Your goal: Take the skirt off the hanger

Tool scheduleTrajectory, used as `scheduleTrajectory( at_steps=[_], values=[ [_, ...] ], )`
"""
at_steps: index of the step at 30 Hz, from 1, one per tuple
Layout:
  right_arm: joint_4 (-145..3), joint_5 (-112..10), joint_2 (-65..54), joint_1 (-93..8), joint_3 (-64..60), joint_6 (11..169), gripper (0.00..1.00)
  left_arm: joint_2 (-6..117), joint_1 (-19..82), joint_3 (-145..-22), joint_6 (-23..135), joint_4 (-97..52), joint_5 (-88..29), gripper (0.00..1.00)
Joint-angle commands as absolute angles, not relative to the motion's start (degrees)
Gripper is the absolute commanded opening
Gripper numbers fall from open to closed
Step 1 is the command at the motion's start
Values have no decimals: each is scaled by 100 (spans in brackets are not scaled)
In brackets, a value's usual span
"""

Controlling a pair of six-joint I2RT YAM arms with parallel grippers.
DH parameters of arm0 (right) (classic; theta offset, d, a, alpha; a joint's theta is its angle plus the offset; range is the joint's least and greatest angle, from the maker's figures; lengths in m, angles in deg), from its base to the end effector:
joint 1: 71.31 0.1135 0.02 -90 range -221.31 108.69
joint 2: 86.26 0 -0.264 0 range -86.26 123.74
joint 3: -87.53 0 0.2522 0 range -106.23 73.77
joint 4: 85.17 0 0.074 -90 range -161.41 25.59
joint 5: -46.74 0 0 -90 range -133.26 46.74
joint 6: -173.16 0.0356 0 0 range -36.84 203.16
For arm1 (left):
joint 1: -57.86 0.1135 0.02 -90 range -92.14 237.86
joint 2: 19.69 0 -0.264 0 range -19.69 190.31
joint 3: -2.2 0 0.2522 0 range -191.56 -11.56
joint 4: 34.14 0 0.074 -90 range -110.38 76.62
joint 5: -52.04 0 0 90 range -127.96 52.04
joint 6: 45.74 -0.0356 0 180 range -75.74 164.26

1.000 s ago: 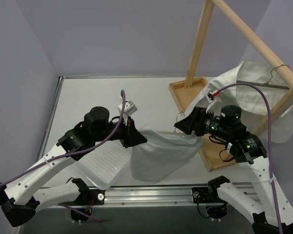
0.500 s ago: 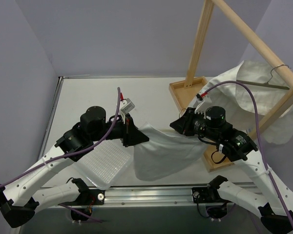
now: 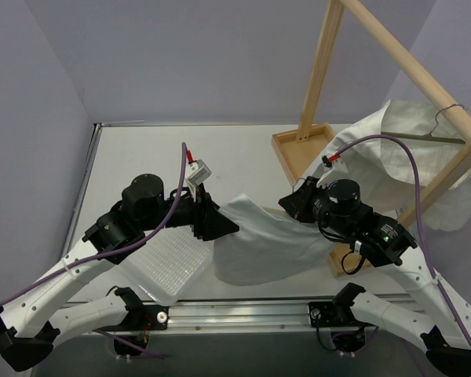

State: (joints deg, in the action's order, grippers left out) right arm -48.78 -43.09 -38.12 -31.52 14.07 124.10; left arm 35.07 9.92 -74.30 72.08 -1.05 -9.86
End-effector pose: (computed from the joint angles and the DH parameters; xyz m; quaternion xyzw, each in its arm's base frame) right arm 0.1379 0.1147 0.3969 0.0087 0.7720 0.4108 0.4850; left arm 0.1251 -0.1636 0.4018 0.2826 0.7120 -0.5257 0.3699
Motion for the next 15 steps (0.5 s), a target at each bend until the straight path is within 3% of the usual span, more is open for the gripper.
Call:
scheduleTrajectory(
  at_steps=[1,10,15],
  values=[
    [-4900,-3895,-3827,-3168,1049,12596,0,3278,970,-7388,7090,-149,-939,54],
    [-4733,-3886,-3906,-3150,732,12622,0,3058,979,-7124,6879,273,-1133,57],
    [-4584,-3807,-4029,-3150,697,12605,0,3163,979,-7247,6817,484,-1256,42]
  ],
)
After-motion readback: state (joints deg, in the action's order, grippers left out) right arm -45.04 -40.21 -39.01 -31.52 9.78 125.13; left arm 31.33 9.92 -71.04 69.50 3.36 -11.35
